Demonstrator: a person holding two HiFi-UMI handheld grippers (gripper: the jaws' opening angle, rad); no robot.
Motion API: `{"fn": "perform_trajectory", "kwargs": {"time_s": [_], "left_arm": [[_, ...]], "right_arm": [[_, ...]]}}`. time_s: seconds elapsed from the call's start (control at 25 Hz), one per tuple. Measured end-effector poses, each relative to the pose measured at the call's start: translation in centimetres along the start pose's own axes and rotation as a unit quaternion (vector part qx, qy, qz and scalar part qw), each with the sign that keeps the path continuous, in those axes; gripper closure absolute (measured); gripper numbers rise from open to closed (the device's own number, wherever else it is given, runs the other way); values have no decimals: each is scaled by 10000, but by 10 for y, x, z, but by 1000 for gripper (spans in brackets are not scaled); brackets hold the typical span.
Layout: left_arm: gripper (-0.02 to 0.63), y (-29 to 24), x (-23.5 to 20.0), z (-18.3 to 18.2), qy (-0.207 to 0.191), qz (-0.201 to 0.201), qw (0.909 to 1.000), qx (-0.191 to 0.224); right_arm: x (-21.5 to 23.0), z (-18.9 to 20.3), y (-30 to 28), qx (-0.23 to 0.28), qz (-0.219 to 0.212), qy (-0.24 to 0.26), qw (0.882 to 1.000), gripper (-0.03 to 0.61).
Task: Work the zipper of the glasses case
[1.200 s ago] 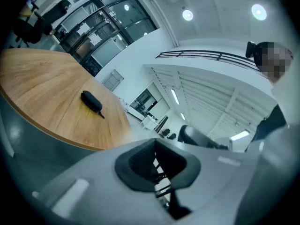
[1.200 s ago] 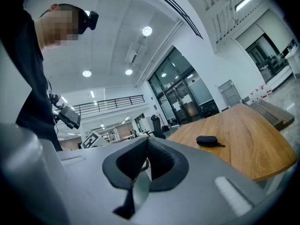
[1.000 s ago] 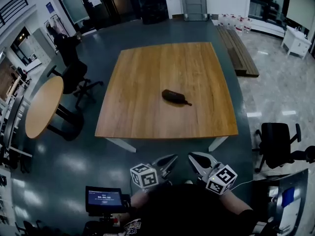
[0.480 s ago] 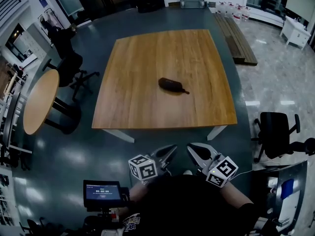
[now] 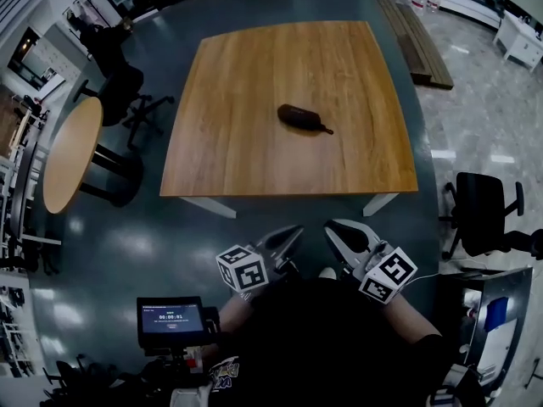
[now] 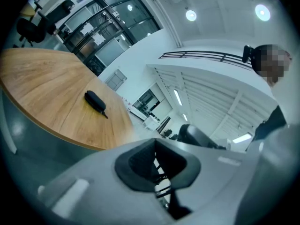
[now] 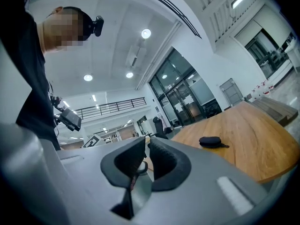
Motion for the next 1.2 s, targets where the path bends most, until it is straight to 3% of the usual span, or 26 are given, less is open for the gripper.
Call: {"fn": "perform_trajectory", "kwargs": {"time_s": [0.28,0.48,0.68,0.8,0.92,1.04,1.12,1.2], "left_arm": [[614,-1,-46,-27,197,-92,9998,32],[614,-16,-91,-63,327,66,9994,33],[614,-13,-160,-116,450,204,9988,7],[614,-12,-170,-121,506,218,9985,20],[614,-13,-176,-117,619,185,9979,24],[614,-13,-177,-117,785,190,9967,44],[614,-13,-185,-119,812,200,9965,26],[614,-13,-203,-124,846,158,9963,22]], "right_arm": [[35,-5,-37,54,380,-294,9988,514],[79,-14,-79,-10,848,-286,9960,479],[129,-13,-159,-214,1269,-217,9915,451],[170,-3,-166,-446,1615,-180,9857,440],[222,13,-161,-1020,1999,335,9739,418],[270,28,-159,-1860,2227,855,9531,338],[297,37,-169,-2377,2191,1158,9392,311],[321,46,-189,-2874,2051,1383,9253,238]]}}
Point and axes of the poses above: the fingertips, and each gripper's own axes: y backward along the fingers, x to its right, z out of its underside, the point moved 1 cm from there along y, backward along the fingers, and after that the axes turned 7 degrees about -y, right-handed, at the moved point
